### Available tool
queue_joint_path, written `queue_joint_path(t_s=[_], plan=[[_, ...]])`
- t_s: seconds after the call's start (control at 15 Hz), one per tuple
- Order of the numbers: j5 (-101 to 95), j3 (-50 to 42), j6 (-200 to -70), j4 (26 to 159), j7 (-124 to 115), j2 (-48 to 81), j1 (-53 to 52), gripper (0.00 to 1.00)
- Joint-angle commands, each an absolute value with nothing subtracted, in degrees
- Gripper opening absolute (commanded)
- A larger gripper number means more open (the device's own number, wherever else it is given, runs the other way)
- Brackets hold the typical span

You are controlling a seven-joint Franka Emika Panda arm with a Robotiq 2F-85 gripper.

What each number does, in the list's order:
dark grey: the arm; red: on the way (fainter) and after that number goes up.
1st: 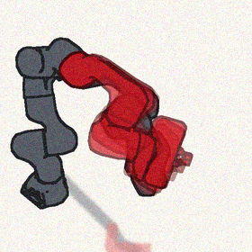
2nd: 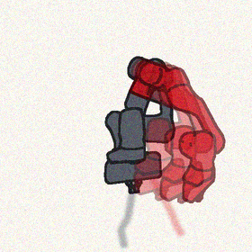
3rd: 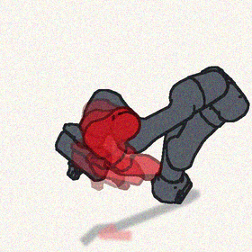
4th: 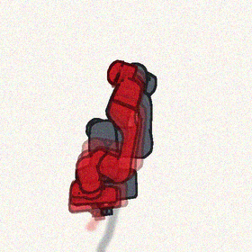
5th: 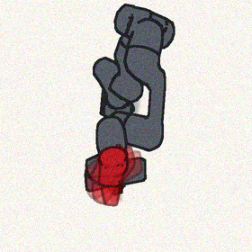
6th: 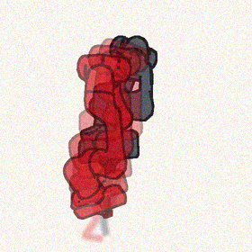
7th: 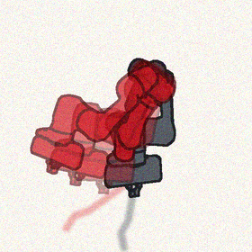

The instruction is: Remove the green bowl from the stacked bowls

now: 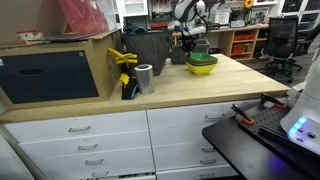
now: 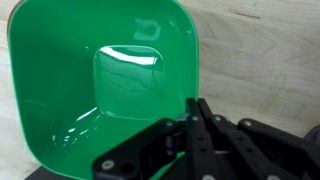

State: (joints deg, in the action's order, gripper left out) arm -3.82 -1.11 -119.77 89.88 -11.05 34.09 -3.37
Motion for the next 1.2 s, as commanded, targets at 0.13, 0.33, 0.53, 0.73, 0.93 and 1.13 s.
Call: queue_joint_path(t_s=[0.13,0.33,0.53,0.73,0.93,1.13], plan=[[-5.0,-1.6,-115.2,88.9,-10.8,32.0,-4.3,0.01],[-7.8,-2.1,-111.3,87.8,-12.0,31.5,-5.9,0.01],[-11.3,-2.0,-106.8,86.7,-13.6,31.2,-7.8,0.01],[-13.1,-1.4,-103.3,86.6,-14.8,30.7,-9.6,0.01],[-14.3,-0.5,-100.2,86.8,-14.8,29.9,-11.6,0.01],[-15.5,0.7,-97.6,87.3,-14.8,28.7,-14.0,0.01]])
